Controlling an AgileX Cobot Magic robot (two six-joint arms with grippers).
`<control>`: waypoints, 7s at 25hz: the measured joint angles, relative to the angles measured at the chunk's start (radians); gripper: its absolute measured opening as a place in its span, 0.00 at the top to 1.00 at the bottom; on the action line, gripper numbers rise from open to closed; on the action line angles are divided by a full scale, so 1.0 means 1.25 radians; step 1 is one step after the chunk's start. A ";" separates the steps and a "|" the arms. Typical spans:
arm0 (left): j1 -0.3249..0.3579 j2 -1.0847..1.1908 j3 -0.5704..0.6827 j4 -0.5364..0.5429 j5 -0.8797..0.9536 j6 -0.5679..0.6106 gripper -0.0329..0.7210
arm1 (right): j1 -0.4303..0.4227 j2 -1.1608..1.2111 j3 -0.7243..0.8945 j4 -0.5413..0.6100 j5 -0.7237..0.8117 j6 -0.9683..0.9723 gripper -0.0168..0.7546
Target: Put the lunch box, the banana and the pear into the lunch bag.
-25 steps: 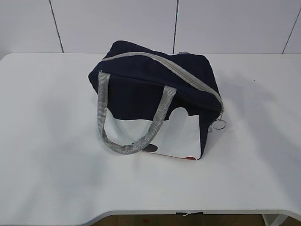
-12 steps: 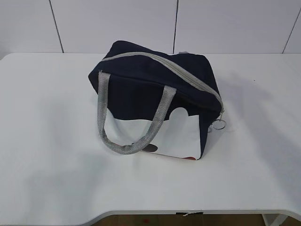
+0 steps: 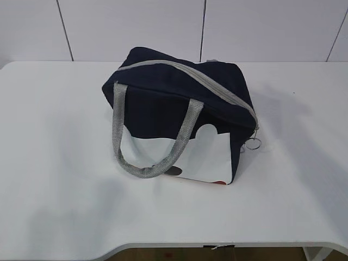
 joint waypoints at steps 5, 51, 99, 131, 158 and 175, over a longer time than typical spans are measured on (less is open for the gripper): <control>0.000 0.000 0.014 -0.001 -0.023 0.000 0.57 | 0.000 0.000 0.000 0.000 0.008 0.000 0.48; 0.000 0.000 0.024 -0.017 -0.046 0.002 0.57 | 0.000 0.000 0.025 -0.008 -0.066 -0.069 0.48; 0.000 0.000 0.024 -0.017 -0.048 0.002 0.57 | 0.000 -0.089 0.042 -0.882 0.115 0.784 0.48; 0.000 0.000 0.024 -0.017 -0.048 0.002 0.57 | 0.000 -0.499 0.040 -1.510 0.569 1.241 0.48; 0.000 0.000 0.024 -0.017 -0.048 0.002 0.57 | 0.000 -0.619 0.084 -1.565 0.901 1.253 0.48; 0.000 0.000 0.024 -0.017 -0.048 0.002 0.57 | 0.000 -0.619 0.210 -1.529 0.867 1.253 0.49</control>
